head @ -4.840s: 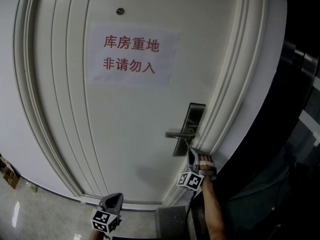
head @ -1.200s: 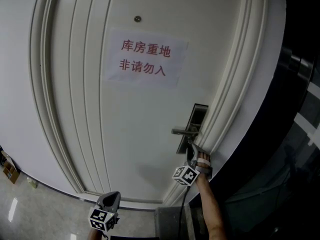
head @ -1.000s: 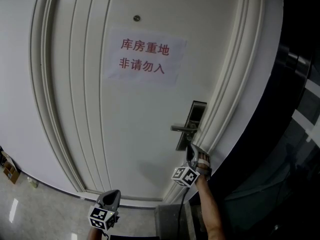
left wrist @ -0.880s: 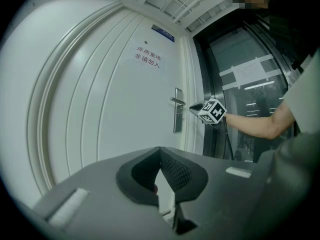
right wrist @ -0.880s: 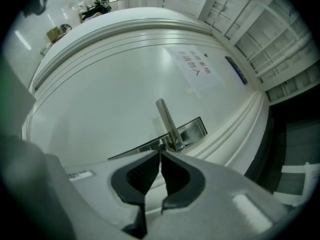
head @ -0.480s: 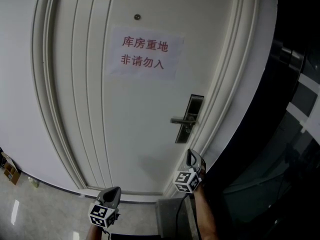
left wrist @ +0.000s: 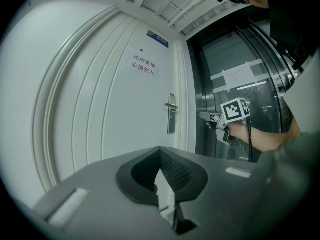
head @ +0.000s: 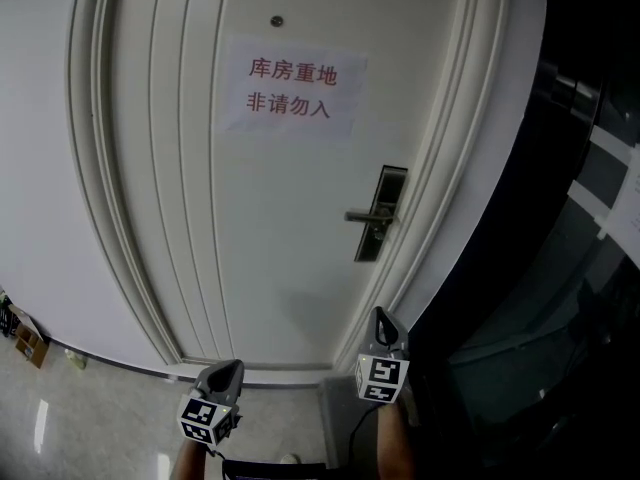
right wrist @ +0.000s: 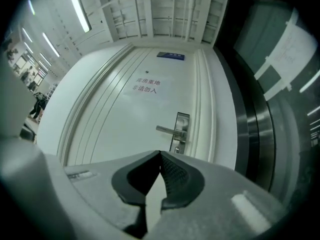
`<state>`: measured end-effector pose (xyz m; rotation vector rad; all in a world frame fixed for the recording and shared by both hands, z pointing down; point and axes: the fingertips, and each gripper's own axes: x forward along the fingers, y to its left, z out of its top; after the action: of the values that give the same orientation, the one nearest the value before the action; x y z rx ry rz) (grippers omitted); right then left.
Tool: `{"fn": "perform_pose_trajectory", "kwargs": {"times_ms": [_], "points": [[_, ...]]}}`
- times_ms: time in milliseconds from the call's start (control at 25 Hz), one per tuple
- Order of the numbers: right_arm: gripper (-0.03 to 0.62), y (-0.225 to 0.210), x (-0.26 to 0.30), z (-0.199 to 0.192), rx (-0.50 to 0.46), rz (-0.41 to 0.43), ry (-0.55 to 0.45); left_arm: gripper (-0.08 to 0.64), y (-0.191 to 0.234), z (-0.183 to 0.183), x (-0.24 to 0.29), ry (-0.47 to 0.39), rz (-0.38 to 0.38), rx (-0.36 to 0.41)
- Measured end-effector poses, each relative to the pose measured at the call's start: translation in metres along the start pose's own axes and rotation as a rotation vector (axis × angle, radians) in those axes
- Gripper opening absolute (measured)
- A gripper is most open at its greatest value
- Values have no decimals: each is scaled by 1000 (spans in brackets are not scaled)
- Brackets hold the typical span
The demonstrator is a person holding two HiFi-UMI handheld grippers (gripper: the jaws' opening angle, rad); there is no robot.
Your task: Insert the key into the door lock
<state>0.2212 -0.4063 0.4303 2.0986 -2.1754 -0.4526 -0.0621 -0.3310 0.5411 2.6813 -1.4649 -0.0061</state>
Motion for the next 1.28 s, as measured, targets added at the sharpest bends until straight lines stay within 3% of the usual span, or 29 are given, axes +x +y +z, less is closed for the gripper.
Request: {"fn": "perform_pose_trajectory", "kwargs": {"times_ms": [480, 1280], "points": [[2, 47, -98, -20, 134, 16, 58, 2, -9, 9, -41, -24, -41, 20], [2, 87, -225, -41, 186, 42, 112, 2, -53, 12, -107, -71, -81, 30]]}}
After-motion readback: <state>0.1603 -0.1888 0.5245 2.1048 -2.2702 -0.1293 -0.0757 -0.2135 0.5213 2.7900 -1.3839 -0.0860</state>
